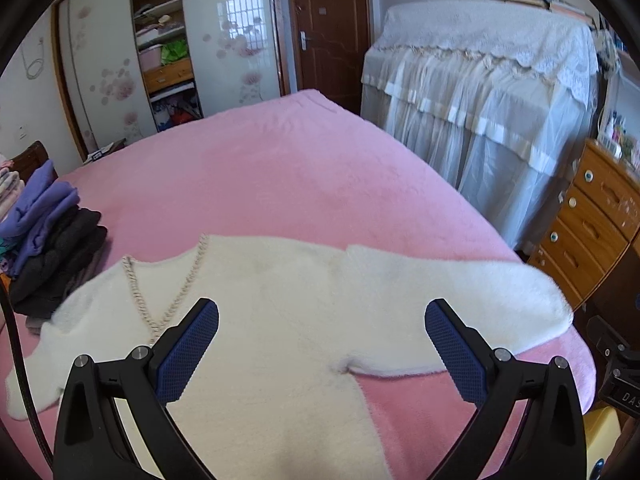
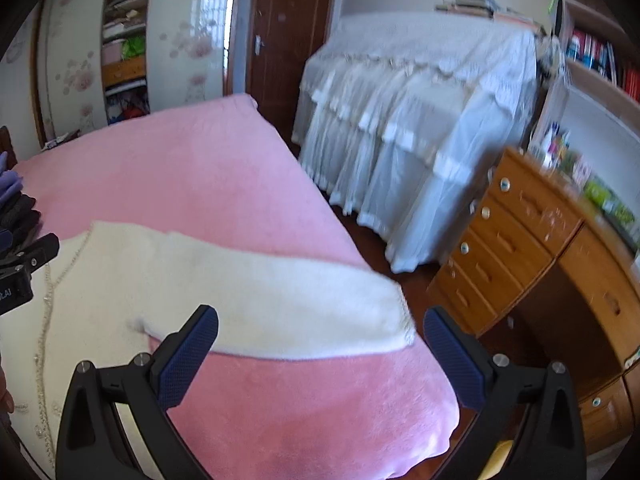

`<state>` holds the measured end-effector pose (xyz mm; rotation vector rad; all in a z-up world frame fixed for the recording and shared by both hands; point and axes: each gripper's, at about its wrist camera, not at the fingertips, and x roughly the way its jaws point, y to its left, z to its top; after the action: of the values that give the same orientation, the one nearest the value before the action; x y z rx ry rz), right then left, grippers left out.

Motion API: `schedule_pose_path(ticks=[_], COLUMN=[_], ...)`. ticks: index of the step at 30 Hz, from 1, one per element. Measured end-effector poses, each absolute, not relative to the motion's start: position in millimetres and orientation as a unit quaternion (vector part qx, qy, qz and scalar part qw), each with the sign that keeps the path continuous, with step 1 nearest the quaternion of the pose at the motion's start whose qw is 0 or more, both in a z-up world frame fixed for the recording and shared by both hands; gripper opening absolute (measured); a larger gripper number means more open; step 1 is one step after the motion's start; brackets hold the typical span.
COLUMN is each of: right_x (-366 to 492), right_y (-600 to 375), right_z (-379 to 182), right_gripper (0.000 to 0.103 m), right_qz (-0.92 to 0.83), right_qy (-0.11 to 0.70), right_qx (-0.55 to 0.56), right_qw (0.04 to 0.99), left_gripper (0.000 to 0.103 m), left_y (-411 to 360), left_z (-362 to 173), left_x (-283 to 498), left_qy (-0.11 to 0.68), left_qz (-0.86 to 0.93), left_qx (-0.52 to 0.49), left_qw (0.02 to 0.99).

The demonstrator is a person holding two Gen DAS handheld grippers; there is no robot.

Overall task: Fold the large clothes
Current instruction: 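Grasp the cardigan sleeve cuff with the right tool, then lift the sleeve and fold it across the cardigan body, open right tool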

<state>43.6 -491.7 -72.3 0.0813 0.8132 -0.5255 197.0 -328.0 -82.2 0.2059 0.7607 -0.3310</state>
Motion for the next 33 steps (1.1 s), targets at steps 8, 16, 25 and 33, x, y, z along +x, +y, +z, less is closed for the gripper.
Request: schedule_pose_path(ticks=[8,16,25,33], right_x=[52,39,55,76], right_y=[-556,-603,-626,-644], right_z=[-157,-205,-240,-246], right_gripper=[0.103,0.098,0.091,0.049], right_qz=[-0.243,-0.245,-0.226,-0.235], right_qy=[0.453,0.458,0.444,0.427], right_qx=[0.173,0.291,0.356,0.36], right_qw=[0.84,0.804,0.79,0.796], left_gripper=[0.103,0.103,0.103,0.103], left_y=[-367,-395,-400,-400], left_z=[-155,-194,-195,-183], left_x=[222,233,226,221], left_qy=[0.404,0.415,0.4,0.391], left_qz=[-0.163,-0.17,-0.193,-0.204], left_qx=[0.114,0.117,0.118,0.113], left_qw=[0.893,0.886,0.888,0.89])
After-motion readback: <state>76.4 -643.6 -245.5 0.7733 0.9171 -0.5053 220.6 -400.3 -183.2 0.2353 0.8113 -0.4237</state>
